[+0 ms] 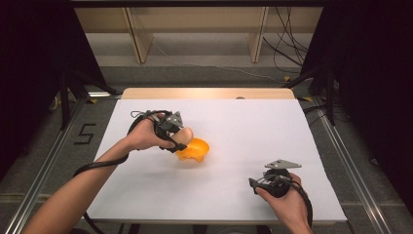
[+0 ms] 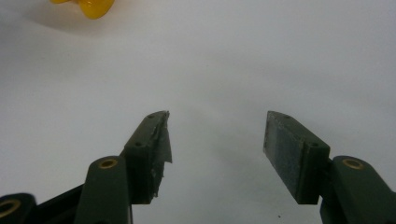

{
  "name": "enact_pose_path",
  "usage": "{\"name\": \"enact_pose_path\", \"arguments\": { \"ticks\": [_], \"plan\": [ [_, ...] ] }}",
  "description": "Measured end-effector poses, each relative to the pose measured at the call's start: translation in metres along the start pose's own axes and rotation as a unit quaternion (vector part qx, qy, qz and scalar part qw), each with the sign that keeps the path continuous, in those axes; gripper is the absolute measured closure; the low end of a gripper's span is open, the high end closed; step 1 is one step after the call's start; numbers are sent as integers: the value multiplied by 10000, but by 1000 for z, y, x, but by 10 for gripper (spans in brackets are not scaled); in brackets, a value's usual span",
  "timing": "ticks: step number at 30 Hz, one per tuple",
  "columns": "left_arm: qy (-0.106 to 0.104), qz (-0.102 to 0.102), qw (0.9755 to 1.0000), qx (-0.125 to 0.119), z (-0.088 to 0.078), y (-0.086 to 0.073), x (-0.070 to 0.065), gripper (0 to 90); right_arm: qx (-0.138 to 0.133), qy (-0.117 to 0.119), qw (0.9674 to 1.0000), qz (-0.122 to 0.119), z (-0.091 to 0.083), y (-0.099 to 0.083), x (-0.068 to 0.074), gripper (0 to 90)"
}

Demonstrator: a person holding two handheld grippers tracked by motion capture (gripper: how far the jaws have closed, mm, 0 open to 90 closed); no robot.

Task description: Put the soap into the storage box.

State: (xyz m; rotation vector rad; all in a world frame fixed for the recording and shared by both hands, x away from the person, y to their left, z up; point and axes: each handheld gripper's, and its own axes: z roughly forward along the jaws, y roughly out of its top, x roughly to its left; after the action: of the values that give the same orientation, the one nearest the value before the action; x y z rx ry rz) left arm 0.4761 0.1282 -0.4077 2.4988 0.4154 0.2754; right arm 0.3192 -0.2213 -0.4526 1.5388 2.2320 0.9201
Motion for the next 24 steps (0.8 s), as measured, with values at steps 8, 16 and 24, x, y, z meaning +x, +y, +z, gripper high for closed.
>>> {"name": "enact_pose_path", "arguments": {
  "ticks": [8, 16, 24],
  "plan": [
    [-108, 72, 9999, -9, 3, 3, -1, 324, 11, 4, 10000, 5, 0, 0, 0, 410],
    [-221, 167, 9996, -1, 6, 6, -1, 323, -1, 29, 10000, 3, 1, 0, 0, 410],
    [-315, 238, 9992, 17, 9, 7, 0, 323, 0, 17, 10000, -27, 1, 0, 0, 410]
  ]
}}
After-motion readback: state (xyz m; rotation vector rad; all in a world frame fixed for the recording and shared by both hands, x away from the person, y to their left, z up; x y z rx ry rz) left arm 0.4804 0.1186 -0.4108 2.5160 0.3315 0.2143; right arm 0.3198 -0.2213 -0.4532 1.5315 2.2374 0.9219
